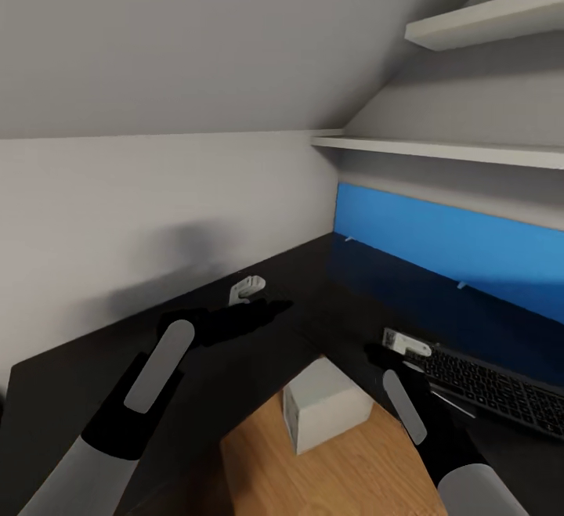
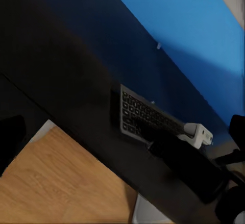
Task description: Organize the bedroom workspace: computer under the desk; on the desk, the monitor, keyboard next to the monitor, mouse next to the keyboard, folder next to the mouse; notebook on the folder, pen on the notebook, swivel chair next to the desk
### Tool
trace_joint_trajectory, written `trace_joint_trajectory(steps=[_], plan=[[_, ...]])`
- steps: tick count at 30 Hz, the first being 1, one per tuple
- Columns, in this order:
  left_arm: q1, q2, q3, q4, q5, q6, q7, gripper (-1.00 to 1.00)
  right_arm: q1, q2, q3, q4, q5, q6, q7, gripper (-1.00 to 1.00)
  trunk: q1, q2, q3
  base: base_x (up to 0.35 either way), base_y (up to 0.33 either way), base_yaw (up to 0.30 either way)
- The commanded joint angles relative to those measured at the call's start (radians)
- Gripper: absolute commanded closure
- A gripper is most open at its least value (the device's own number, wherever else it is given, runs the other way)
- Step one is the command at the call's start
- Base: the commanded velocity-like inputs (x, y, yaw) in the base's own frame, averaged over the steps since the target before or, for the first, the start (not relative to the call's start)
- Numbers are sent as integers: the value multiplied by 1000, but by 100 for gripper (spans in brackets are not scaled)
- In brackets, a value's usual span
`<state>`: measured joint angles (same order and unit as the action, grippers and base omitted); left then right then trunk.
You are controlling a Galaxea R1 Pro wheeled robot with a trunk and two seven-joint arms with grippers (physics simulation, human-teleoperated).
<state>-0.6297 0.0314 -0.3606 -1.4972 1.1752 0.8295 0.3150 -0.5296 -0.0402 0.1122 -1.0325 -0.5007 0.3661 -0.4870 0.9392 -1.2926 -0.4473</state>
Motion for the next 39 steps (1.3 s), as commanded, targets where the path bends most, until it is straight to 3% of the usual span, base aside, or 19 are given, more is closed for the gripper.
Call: trace_joint_trajectory(steps=[1, 18, 28, 36, 39], plan=[[-1, 1, -1, -1, 11, 0, 10, -100, -1, -4, 4, 0, -7, -6, -9, -100, 0, -1, -1, 0, 0, -263], [-1, -1, -18, -1, 11, -1, 10, -100, -1, -5, 10, 4, -6, -36, -9, -100, 0, -1, -1, 0, 0, -265], [-1, -1, -22, -1, 11, -3, 10, -100, -1, -3, 10, 8, -5, -38, -7, -100, 0, -1, -1, 0, 0, -49], [-1, -1, -23, -1, 9, -3, 12, -100, -16, -3, 10, 169, -4, -203, -7, -100, 0, -1, -1, 0, 0, 0], [-1, -1, -23, -1, 9, -3, 11, -100, -22, -3, 10, 191, -5, -223, -7, -100, 0, -1, -1, 0, 0, 0]])
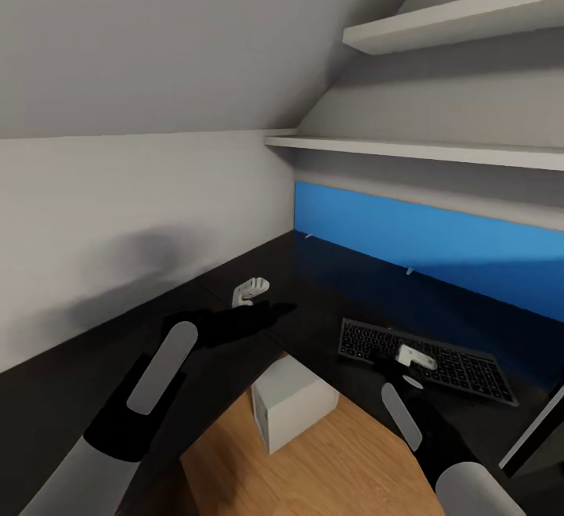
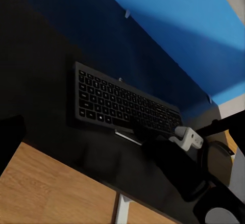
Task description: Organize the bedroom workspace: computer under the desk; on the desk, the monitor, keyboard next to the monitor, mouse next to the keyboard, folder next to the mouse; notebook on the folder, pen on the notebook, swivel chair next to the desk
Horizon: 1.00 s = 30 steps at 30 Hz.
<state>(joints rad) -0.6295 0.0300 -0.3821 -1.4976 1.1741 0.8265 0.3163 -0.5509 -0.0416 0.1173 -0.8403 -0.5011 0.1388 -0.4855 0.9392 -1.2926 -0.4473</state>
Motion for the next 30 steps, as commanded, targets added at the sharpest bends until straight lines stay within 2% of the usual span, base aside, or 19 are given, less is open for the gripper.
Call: trace_joint_trajectory(steps=[1, 12, 30], plan=[[-1, 1, -1, -1, 11, 0, 10, -100, -2, -1, 5, 3, -5, 1, -8, -100, 0, -1, -1, 0, 0, 0], [-1, 1, -1, -1, 10, 0, 9, -100, -10, -1, 5, 24, -5, -17, -8, -100, 0, -1, -1, 9, 0, 0], [-1, 1, 0, -1, 9, -1, 9, -100, -11, -2, 4, 21, -5, -18, -10, -100, 0, -1, -1, 167, 0, 0]])
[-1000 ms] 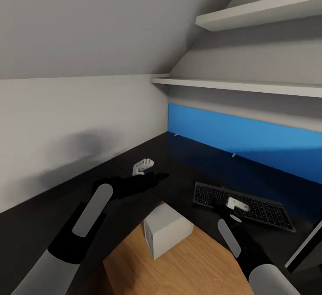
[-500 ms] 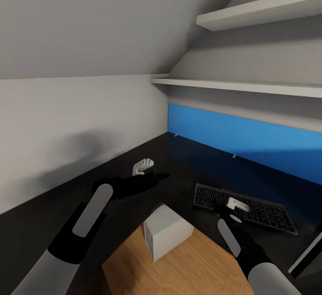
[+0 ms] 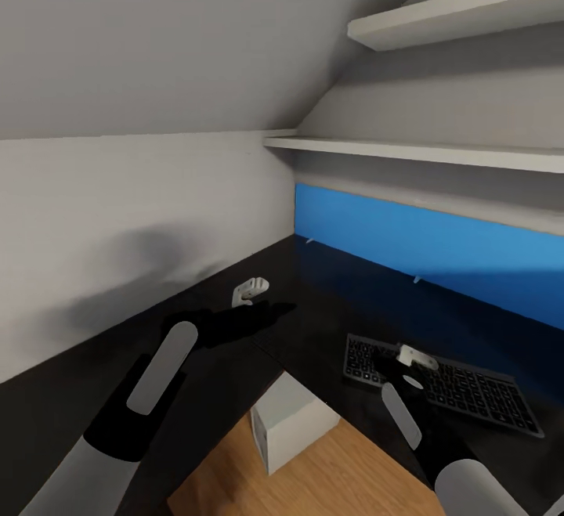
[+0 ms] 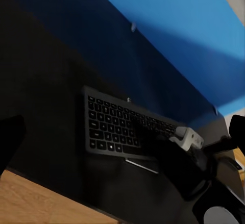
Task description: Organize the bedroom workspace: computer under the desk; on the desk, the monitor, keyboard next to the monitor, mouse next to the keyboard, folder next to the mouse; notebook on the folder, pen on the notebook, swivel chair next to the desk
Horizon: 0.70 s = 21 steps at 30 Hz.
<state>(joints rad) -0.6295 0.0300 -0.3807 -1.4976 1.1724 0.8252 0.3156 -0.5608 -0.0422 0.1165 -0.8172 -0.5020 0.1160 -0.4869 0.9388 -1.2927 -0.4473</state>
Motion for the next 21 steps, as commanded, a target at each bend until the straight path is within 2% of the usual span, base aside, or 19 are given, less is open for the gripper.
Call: trace_joint_trajectory(steps=[1, 21], plan=[[-1, 1, -2, -1, 11, 0, 10, -100, -1, -2, 5, -5, -4, 5, -9, -100, 0, -1, -1, 113, 0, 0], [-1, 1, -1, -1, 10, 2, 11, -100, -1, -2, 5, -40, -4, 4, -9, -100, 0, -1, -1, 14, 0, -4]])
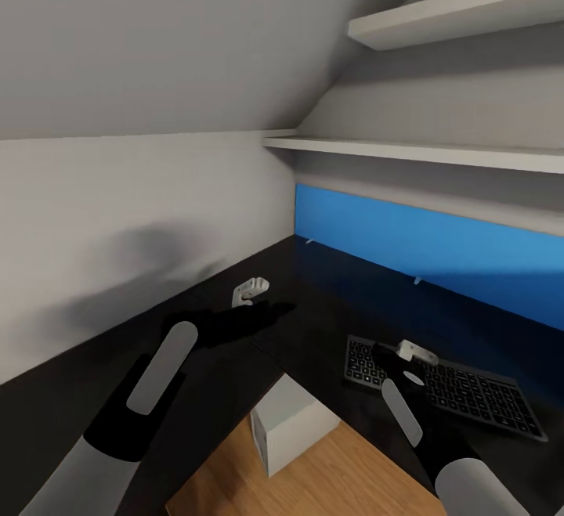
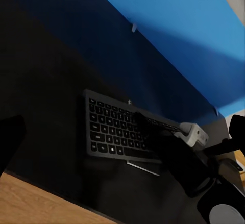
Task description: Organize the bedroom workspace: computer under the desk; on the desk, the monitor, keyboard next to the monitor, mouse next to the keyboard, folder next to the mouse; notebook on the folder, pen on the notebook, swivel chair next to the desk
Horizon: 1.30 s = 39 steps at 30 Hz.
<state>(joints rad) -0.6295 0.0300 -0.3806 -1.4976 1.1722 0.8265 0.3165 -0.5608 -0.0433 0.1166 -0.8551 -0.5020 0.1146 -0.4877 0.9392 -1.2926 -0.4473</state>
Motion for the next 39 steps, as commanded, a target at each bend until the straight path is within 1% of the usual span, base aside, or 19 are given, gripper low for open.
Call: trace_joint_trajectory(steps=[1, 8, 29, 31, 32, 33, 34, 35, 36, 38, 39], plan=[[-1, 1, -1, -1, 11, 0, 10, -100, -1, -1, 5, -2, -4, 5, -9, -100, 0, -1, -1, 0, 0, 0], [-1, 1, -3, -1, 11, 0, 10, -100, -1, -2, 4, -2, -4, 5, -9, -100, 0, -1, -1, 0, 0, -103], [-1, 1, -3, -2, 9, 0, 9, -100, -7, 2, 10, 3, -3, 1, -4, -100, 0, -1, -1, 0, 0, -3], [-1, 1, -3, -3, 9, 0, 8, -100, -44, 0, 9, 8, -3, 5, -4, -100, 0, -1, -1, 0, 0, 0], [-1, 1, -3, -4, 9, 0, 7, -100, -87, -2, 8, 26, -3, 9, -4, -100, 0, -1, -1, 0, 0, 0], [-1, 1, -3, -4, 9, 0, 7, -100, -112, -3, 8, 46, -3, 10, -4, -100, 0, -1, -1, 0, 0, 0], [-1, 1, -4, -5, 9, 0, 6, -100, -166, -6, 7, 107, -2, 13, -5, -100, 0, -1, -1, 0, 0, 0], [-1, 1, -5, -6, 9, 0, 6, -100, -196, -8, 7, 147, -2, 13, -4, -100, 0, -1, -1, 0, 0, 0], [-1, 1, -6, -6, 9, 0, 6, -100, -261, -13, 7, 238, 0, 13, -3, -100, 0, -1, -1, 0, 0, 0], [-1, 1, -11, -8, 9, 0, 6, -100, -330, -17, 7, 341, 5, 10, 0, -100, 0, -1, -1, 0, 0, 0], [-1, 1, -13, -9, 9, 0, 6, -100, -397, -20, 7, 442, 13, 2, 4, -100, 0, -1, -1, 0, 0, 0]])
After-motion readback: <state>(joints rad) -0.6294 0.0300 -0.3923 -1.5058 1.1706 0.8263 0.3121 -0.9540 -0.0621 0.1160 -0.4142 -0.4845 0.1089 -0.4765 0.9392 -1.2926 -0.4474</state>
